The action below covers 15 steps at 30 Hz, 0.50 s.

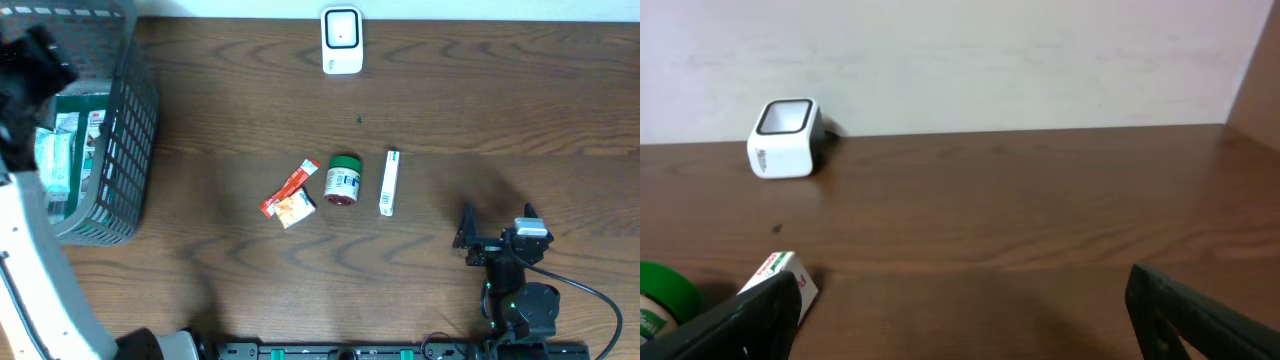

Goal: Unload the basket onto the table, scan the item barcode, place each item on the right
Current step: 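Reach the left gripper into the basket and grasp the green glove packs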

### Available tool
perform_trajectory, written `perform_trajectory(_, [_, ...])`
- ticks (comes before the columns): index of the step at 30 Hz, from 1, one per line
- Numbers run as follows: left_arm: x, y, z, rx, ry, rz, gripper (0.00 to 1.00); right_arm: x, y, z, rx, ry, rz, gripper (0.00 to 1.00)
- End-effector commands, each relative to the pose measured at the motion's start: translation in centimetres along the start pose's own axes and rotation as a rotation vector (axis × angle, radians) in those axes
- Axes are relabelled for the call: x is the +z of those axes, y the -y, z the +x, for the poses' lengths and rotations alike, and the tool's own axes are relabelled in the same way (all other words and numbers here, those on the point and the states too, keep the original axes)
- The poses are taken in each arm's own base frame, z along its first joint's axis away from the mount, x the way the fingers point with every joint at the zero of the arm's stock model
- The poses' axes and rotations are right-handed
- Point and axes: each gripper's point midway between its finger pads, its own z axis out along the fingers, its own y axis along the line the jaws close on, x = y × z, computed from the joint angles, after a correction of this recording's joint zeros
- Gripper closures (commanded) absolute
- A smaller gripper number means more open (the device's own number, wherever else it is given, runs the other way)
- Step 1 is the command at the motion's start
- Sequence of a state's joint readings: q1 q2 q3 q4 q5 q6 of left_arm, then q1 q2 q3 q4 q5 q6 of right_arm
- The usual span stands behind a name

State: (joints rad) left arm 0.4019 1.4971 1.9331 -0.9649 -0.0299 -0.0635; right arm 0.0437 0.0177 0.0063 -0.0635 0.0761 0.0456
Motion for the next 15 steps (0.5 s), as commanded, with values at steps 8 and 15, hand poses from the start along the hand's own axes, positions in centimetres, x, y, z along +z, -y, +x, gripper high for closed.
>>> perform_trajectory(8, [12.4,-5.3,9.0,0.141,-0.429,-0.104,0.08,0.0,-0.2,0.1,0.012,-0.003,-0.009,0.01])
perform_trajectory(15, [17.7,-5.6,14.1,0.231,-0.607,-0.076,0.02,0.0,-0.2,0.1,0.012,-0.003,-0.009,0.01])
